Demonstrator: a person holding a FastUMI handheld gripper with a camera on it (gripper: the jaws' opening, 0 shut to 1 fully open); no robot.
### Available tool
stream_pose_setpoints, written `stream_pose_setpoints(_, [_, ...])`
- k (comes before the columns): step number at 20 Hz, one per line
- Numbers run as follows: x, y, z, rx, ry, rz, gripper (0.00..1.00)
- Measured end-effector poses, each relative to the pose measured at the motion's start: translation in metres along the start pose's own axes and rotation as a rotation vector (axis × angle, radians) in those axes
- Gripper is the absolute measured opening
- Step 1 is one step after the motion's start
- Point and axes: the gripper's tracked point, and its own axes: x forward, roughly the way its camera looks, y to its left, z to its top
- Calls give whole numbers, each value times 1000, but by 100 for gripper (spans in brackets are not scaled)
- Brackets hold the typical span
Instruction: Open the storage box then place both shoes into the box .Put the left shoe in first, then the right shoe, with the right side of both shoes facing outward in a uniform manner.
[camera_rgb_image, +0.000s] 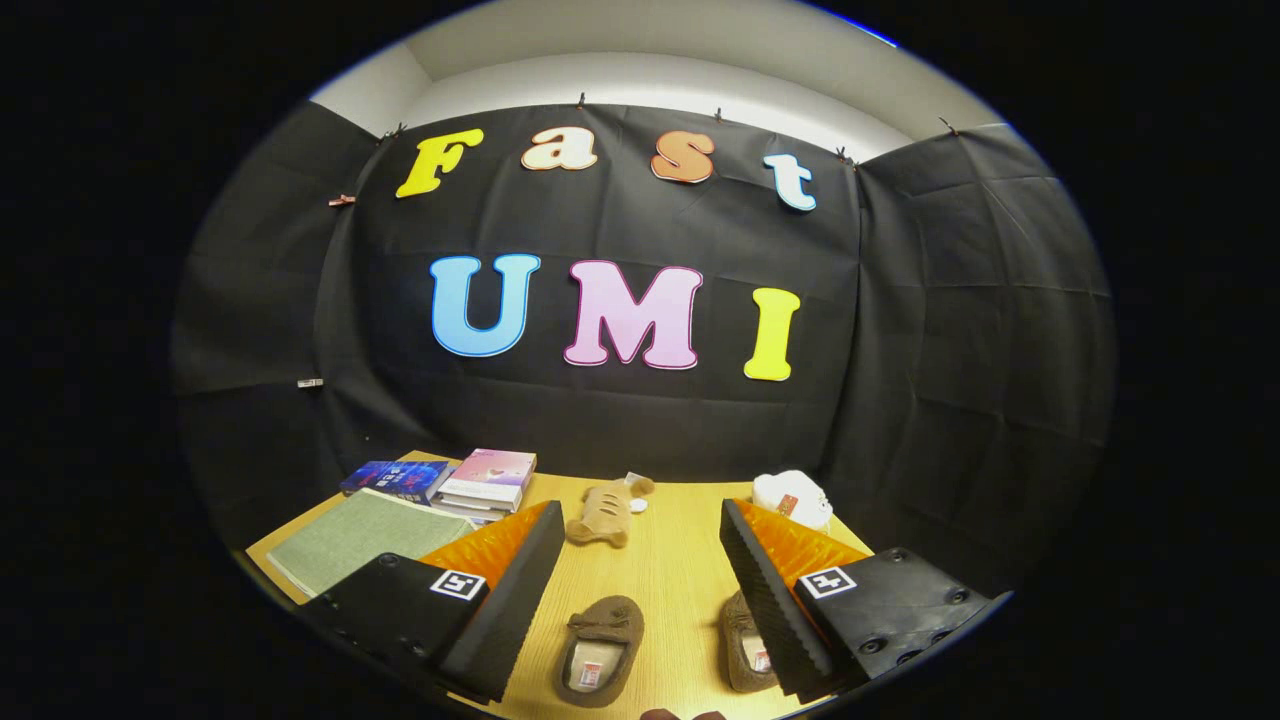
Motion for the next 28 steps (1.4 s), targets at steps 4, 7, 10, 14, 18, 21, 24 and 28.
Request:
stream_pose_setpoints(4, [7,-1,-4,19,31,37,98])
stream_pose_setpoints(7, [14,9,-17,41,81,97,98])
stream_pose_setpoints(10, [21,44,-38,116,160,271,99])
stream_pose_setpoints(14, [14,102,-85,256,350,526,99])
stream_pose_setpoints(18, [-16,155,-120,387,530,784,99])
stream_pose_setpoints(21, [-36,184,-150,489,679,957,99])
stream_pose_setpoints(24, [-30,189,-174,594,773,988,99])
stream_pose_setpoints(28, [-36,208,-189,712,863,1048,99])
